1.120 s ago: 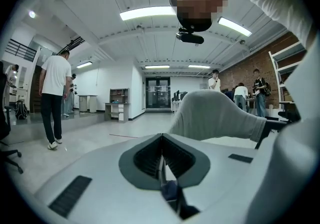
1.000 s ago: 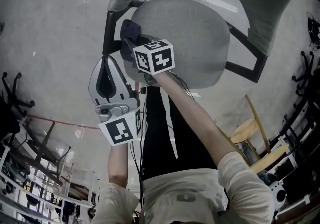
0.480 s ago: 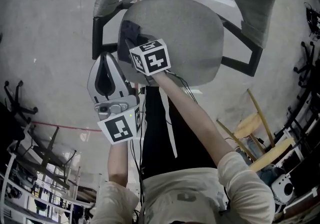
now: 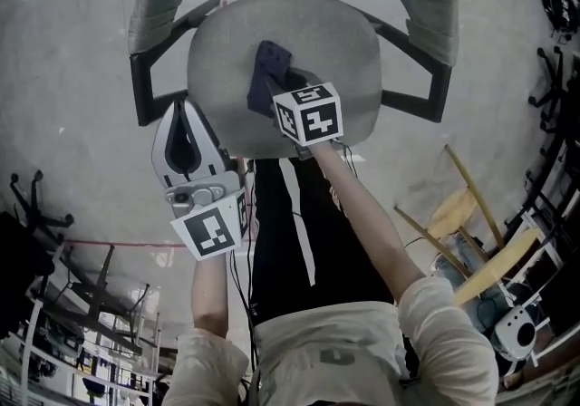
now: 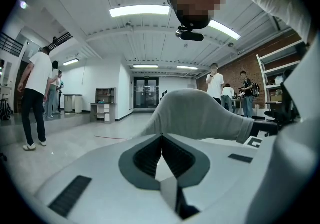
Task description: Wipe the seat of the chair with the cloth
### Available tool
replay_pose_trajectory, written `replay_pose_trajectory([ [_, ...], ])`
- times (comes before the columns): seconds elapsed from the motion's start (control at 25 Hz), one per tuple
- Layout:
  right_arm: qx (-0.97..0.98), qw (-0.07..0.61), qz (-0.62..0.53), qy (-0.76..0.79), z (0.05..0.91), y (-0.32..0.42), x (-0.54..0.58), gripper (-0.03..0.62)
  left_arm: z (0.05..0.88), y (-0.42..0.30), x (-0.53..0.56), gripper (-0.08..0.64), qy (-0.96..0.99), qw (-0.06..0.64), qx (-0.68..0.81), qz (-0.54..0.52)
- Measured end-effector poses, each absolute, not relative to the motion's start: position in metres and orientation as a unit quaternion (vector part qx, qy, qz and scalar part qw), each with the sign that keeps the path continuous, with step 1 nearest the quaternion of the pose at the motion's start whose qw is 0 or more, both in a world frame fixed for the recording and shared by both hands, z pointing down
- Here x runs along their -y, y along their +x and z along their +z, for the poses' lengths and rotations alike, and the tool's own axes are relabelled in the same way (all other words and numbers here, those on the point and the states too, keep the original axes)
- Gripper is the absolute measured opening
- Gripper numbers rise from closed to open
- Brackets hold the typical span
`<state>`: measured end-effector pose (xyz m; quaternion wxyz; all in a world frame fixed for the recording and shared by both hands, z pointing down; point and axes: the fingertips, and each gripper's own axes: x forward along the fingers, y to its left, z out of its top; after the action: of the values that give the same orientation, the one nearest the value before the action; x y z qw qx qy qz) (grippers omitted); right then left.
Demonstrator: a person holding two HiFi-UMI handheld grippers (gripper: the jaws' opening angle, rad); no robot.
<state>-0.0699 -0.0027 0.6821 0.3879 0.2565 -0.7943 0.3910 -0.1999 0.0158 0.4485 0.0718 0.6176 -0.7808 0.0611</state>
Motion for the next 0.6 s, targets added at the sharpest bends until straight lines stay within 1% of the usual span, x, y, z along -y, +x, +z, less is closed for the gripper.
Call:
replay_pose_trajectory([
  [0.36,0.760,0.424,0.328,0.368,0.679,0.063,0.040,0.049,0.449,-0.169,0.008,0.015,0.645,0.069,0.758,0.066],
  [0.6,0.732,0.429,0.320,0.422,0.675,0.113,0.053,0.051,0.447,-0.154,0.020,0.015,0.664,0.066,0.742,0.067],
])
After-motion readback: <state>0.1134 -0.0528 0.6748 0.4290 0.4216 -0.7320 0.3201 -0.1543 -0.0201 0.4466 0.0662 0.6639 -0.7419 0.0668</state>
